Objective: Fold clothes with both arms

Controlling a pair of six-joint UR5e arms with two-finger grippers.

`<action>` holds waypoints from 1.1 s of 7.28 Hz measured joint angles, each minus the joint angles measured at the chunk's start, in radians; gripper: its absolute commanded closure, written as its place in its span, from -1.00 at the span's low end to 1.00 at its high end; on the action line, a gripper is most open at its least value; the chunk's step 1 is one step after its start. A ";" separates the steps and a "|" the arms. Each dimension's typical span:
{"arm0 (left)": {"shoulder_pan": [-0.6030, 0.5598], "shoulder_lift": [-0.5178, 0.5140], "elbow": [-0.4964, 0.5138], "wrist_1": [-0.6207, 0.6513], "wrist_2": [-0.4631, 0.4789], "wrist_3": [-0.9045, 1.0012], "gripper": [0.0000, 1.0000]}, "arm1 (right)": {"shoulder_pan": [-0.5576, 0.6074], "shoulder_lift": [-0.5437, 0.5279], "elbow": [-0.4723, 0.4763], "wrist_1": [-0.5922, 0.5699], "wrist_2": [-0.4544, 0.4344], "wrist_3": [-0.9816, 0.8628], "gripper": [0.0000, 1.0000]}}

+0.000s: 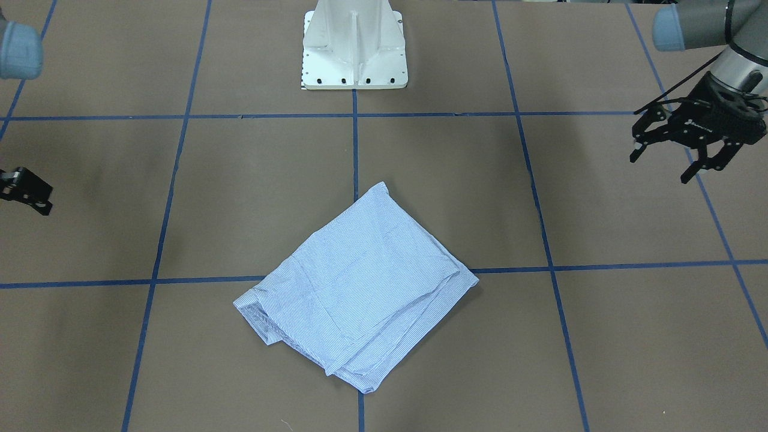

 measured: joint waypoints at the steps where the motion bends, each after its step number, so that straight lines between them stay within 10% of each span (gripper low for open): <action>1: -0.039 0.024 0.016 0.002 -0.035 0.069 -0.98 | 0.049 -0.063 0.009 0.000 0.019 -0.089 -0.99; 8: -0.248 0.094 0.098 0.055 -0.224 0.236 -0.98 | 0.201 -0.246 -0.040 0.007 0.083 -0.372 -1.00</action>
